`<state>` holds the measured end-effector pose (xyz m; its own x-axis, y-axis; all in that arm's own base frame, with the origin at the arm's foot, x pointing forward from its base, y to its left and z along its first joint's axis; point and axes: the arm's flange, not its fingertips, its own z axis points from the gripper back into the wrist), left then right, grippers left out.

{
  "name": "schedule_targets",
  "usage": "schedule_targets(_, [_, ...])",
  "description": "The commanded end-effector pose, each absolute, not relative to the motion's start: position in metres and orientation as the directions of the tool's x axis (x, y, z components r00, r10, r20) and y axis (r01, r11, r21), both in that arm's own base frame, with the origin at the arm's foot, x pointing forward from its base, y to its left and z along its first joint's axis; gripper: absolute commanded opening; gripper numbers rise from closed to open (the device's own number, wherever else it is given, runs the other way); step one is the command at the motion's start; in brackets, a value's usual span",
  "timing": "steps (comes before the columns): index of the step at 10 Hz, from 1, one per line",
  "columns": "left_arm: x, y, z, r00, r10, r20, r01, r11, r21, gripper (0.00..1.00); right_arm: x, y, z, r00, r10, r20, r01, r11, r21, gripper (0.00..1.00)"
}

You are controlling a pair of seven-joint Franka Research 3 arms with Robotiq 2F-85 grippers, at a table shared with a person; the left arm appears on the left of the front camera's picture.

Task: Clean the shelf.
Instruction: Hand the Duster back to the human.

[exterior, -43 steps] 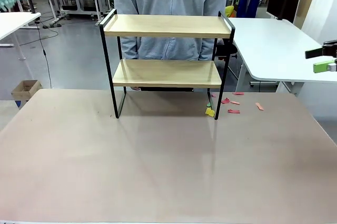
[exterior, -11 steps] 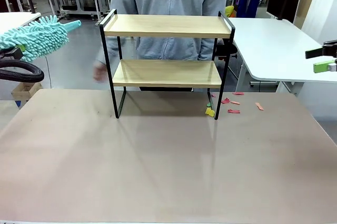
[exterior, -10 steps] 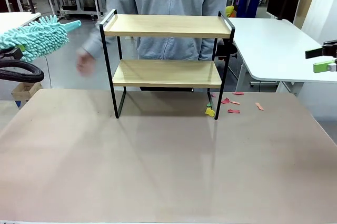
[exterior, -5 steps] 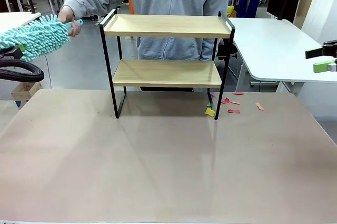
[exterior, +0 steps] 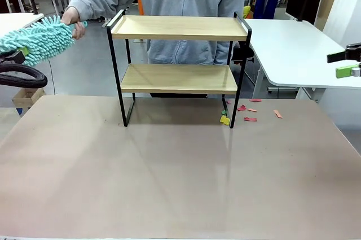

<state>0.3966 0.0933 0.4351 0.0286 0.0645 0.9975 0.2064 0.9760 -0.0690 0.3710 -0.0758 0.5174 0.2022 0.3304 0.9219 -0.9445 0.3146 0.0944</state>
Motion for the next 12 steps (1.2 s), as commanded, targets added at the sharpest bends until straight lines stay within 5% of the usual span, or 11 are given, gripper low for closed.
schedule_targets(1, [0.384,0.094,0.454,0.054,0.091,0.994,0.221,0.970,-0.101,1.00,0.371,-0.076,0.520,0.196,0.316,0.928,-0.945,0.315,0.092,1.00])
schedule_targets(2, [0.379,0.098,0.466,0.055,0.112,0.992,0.219,0.968,-0.121,0.76,0.371,-0.076,0.520,0.196,0.316,0.928,-0.945,0.315,0.092,1.00])
schedule_targets(3, [0.371,0.106,0.486,0.057,0.167,0.984,0.219,0.960,-0.176,1.00,0.371,-0.076,0.520,0.196,0.316,0.928,-0.945,0.315,0.092,1.00])
schedule_targets(8, [0.335,0.198,0.583,-0.054,0.522,0.851,0.219,0.838,-0.500,1.00,0.371,-0.076,0.520,0.196,0.316,0.928,-0.945,0.315,0.092,1.00])
schedule_targets(12, [0.331,0.272,0.583,-0.080,0.646,0.759,0.168,0.760,-0.628,1.00,0.371,-0.076,0.520,0.196,0.316,0.928,-0.945,0.315,0.092,1.00])
